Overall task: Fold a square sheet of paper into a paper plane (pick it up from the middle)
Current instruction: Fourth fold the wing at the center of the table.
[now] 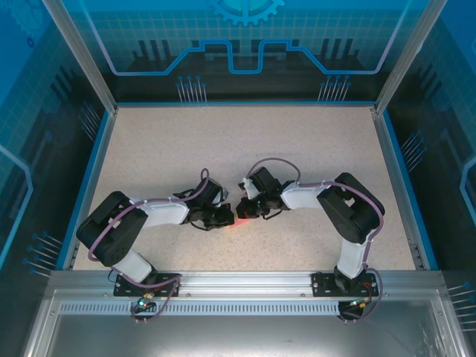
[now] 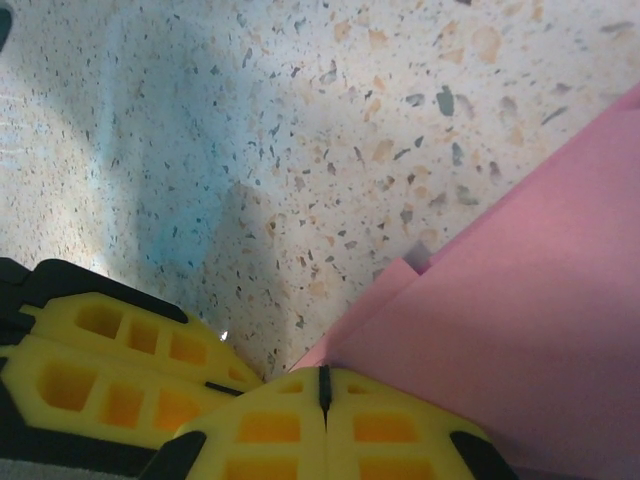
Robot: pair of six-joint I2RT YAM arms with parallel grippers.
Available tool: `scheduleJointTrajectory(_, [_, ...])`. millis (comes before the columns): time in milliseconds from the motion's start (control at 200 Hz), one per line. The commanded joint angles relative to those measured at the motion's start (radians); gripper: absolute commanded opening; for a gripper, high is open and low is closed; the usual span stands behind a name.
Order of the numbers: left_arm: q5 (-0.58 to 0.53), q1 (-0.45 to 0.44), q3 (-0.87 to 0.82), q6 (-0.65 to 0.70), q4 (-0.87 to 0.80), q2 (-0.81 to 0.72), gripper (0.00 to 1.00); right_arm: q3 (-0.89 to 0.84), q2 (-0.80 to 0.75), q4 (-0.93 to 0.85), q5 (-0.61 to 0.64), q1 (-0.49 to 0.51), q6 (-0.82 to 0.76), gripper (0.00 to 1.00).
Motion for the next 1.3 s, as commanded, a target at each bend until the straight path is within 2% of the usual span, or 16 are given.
scheduleJointTrajectory(0, [-0.099, -0.007, -0.016, 0.002, -0.217, 0.052, 0.00, -0.002, 0.043, -0.006, 0.038, -0.042, -0.044, 0.02])
scheduleJointTrajectory(270, [-0.112, -0.012, -0.030, 0.018, -0.277, 0.108, 0.00, -0.018, 0.071, 0.089, 0.014, -0.231, -0.039, 0.03])
scheduleJointTrajectory(650, [-0.100, -0.015, -0.011, 0.031, -0.274, 0.105, 0.00, 0.020, 0.052, 0.046, 0.085, -0.436, -0.018, 0.04])
scheduleJointTrajectory(785, [-0.093, -0.016, 0.001, 0.038, -0.267, 0.089, 0.00, 0.036, 0.012, 0.012, 0.102, -0.467, -0.022, 0.05])
scheduleJointTrajectory(950, [-0.031, -0.016, 0.083, 0.049, -0.224, 0.091, 0.00, 0.013, -0.115, -0.021, 0.117, -0.438, -0.002, 0.09])
scheduleJointTrajectory(1025, [-0.021, -0.015, 0.148, 0.051, -0.222, 0.089, 0.09, -0.020, -0.195, -0.036, 0.144, -0.412, 0.025, 0.13])
scheduleJointTrajectory(1290, [-0.059, -0.012, 0.336, 0.085, -0.252, 0.042, 0.54, -0.132, -0.379, -0.114, 0.211, -0.323, 0.209, 0.53])
